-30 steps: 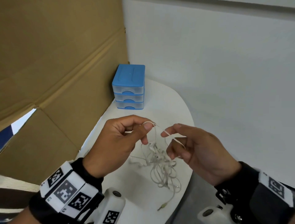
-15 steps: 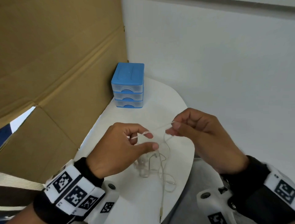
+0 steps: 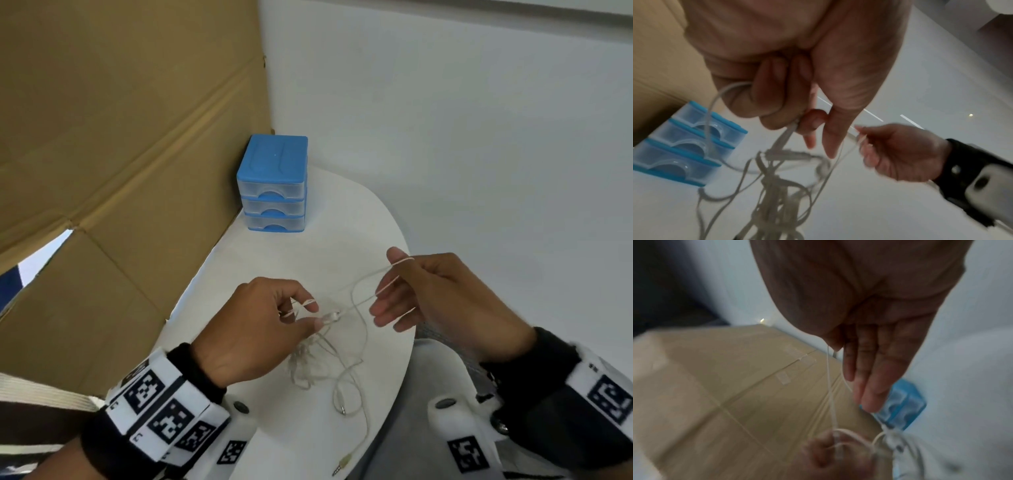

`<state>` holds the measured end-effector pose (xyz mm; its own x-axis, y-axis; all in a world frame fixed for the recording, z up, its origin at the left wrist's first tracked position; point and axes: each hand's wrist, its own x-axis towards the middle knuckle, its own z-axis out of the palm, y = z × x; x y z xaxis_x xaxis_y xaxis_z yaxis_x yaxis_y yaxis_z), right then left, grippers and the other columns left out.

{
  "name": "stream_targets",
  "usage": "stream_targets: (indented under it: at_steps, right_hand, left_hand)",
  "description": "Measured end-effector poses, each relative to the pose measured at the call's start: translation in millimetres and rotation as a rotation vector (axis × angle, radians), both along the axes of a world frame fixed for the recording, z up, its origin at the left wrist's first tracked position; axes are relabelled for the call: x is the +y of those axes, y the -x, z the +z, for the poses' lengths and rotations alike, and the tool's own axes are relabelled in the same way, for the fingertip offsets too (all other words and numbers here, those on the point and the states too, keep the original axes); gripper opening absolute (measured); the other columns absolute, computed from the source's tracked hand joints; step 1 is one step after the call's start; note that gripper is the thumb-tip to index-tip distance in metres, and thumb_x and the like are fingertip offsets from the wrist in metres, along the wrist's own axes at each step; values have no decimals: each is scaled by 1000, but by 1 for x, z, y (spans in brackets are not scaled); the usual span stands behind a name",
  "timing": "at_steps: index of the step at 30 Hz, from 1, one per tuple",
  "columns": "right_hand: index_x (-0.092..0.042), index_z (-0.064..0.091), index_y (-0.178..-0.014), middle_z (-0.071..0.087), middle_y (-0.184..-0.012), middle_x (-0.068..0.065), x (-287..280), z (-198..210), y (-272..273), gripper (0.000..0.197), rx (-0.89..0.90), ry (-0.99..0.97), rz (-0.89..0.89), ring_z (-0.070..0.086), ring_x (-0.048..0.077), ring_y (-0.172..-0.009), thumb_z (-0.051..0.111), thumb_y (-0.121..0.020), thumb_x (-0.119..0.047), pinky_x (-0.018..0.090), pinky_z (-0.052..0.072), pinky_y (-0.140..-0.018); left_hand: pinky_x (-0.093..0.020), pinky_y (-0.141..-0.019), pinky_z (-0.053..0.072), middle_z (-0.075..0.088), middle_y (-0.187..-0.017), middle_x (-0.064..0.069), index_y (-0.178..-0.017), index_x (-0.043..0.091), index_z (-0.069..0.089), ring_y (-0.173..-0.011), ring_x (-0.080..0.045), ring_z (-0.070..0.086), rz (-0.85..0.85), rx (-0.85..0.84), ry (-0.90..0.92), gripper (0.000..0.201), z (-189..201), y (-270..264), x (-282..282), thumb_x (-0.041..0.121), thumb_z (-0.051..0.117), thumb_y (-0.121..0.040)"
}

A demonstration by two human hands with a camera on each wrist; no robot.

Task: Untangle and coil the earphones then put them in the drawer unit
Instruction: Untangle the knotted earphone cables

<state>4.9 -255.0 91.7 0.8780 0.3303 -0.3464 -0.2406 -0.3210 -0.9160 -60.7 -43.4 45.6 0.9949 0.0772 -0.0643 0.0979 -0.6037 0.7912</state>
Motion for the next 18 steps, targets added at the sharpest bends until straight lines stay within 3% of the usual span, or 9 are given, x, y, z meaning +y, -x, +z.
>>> stream_targets:
  at_steps: [2,5,7,9,11,14,16,18]
  right_hand:
    - [1,67,-72,73,-79,26,4,8,6,42,122,-218,32,72,36,-73,53,-93,-32,32,57,-58]
    - [0,69,-67,73,-92,22,6,14,11,42,108,-384,70,70,27,-84,54,-84,-34,35,59,-72]
    - [1,65,-66,74,-86,22,4,15,11,44,44,-351,47,71,29,-87,49,-94,-28,39,58,-82]
    - [0,53,-63,65,-58,14,3,15,11,42,71,-340,16,71,30,-67,42,-100,-16,42,60,-81]
    - [-5,44,-59,45,-42,3,3,12,10,44,68,-283,29,54,23,-42,38,-102,-15,42,58,-70]
    - [-9,47,-57,30,-42,-2,0,4,7,49,-78,-17,103,33,17,-36,46,-100,-32,39,54,-58]
    - [-13,51,-56,31,-44,-1,-3,3,6,48,-138,150,199,31,18,-40,52,-96,-40,37,47,-52]
    - [-14,52,-58,30,-46,0,-6,9,7,42,-124,189,259,30,19,-41,60,-91,-39,35,41,-50]
  left_hand:
    - [-23,-61,44,55,-51,10,-85,33,69,-46,-3,47,1,14,14,10,-2,-1,1,38,75,-79]
    - [-33,-65,49,63,-58,1,-71,21,70,-54,-13,51,-51,54,-22,21,-7,-1,2,37,69,-85]
    - [-30,-63,46,66,-61,-2,-68,20,71,-54,-8,49,-54,97,18,26,-9,-2,2,38,68,-85]
    - [-29,-63,45,70,-68,-5,-72,17,74,-59,-10,52,-49,113,73,31,-8,-3,0,45,67,-83]
    - [-24,-62,43,71,-68,-3,-72,14,75,-60,-6,54,-35,102,137,31,-6,-2,-2,43,68,-83]
    - [-14,-59,40,64,-56,8,-75,22,77,-51,-1,50,21,69,229,15,-3,-2,-2,33,71,-83]
    - [-11,-59,41,59,-56,7,-88,29,75,-51,-3,50,71,30,257,10,-3,-4,2,33,76,-79]
    - [-9,-54,41,65,-66,4,-91,30,72,-49,-4,52,117,-4,281,12,-1,-7,6,28,77,-80]
